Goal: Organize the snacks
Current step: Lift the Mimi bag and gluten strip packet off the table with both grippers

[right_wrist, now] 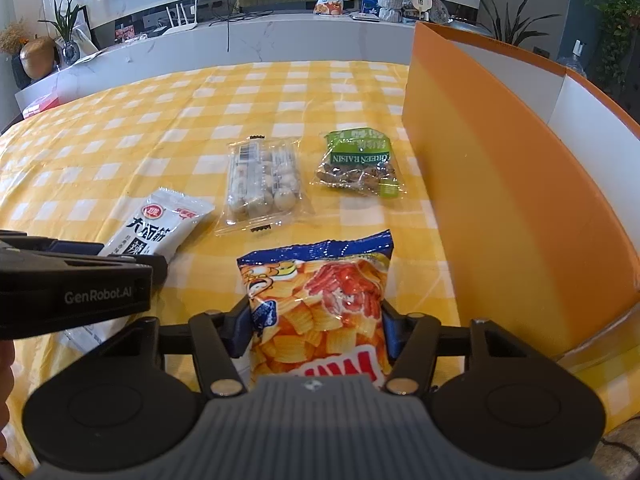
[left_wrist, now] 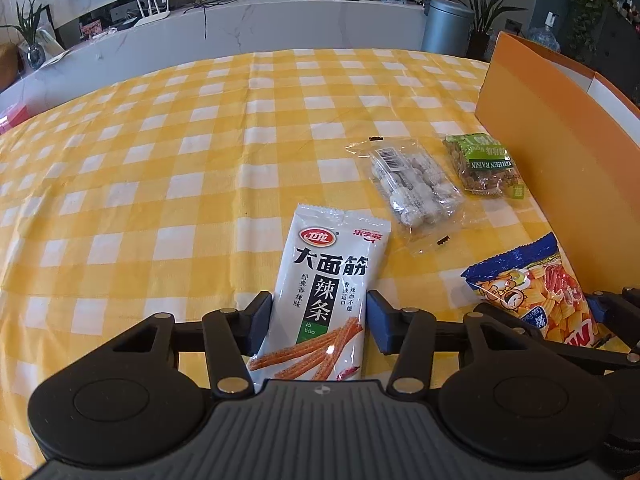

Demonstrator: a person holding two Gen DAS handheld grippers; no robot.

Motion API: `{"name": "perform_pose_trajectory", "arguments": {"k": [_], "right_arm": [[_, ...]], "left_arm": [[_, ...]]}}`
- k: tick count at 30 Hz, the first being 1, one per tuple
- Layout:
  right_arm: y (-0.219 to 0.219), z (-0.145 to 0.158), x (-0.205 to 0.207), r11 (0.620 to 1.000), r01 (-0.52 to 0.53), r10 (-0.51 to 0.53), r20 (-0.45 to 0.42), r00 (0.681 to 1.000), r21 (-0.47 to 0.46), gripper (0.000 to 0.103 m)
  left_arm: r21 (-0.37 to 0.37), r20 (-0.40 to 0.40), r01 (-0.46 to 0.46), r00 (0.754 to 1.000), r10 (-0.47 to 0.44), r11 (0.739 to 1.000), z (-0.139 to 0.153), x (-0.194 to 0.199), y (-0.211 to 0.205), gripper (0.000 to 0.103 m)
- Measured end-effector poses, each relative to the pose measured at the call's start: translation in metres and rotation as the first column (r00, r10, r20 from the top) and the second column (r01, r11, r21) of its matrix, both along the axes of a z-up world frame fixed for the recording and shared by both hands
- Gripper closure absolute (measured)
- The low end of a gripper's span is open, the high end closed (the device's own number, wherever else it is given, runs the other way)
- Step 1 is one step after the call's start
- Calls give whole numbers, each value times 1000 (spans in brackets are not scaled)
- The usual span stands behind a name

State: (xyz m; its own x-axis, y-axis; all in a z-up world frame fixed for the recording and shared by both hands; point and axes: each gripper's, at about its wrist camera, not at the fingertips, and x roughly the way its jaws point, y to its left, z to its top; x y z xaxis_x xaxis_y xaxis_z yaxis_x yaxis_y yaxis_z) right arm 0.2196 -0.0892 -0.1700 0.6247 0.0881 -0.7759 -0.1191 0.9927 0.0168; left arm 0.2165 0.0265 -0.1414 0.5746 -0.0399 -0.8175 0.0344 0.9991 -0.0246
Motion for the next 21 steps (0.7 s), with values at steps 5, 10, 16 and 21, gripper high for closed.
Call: {"name": "perform_pose_trajectory", "arguments": {"k": [5, 10, 16, 21], "right_arm": [[-1, 3, -2, 1000, -2, 2, 2, 1000, 1, 51], [0, 9, -5, 1000, -3, 3, 21, 1000, -1, 52], [1, 25, -10, 1000, -4, 3, 55, 999, 18, 52], [1, 47, -16, 998, -15, 10, 89, 996, 56, 52]], "left_arm": [[-16, 10, -9, 1000, 9, 1000, 4, -4, 2, 46], [-19, 29, -21, 999, 22, 1000, 7, -8, 2, 46], [-26, 62, -34, 997, 36, 999, 15, -16, 3, 46], [-41, 105, -53, 993, 57, 998, 35, -23, 5, 46]]}}
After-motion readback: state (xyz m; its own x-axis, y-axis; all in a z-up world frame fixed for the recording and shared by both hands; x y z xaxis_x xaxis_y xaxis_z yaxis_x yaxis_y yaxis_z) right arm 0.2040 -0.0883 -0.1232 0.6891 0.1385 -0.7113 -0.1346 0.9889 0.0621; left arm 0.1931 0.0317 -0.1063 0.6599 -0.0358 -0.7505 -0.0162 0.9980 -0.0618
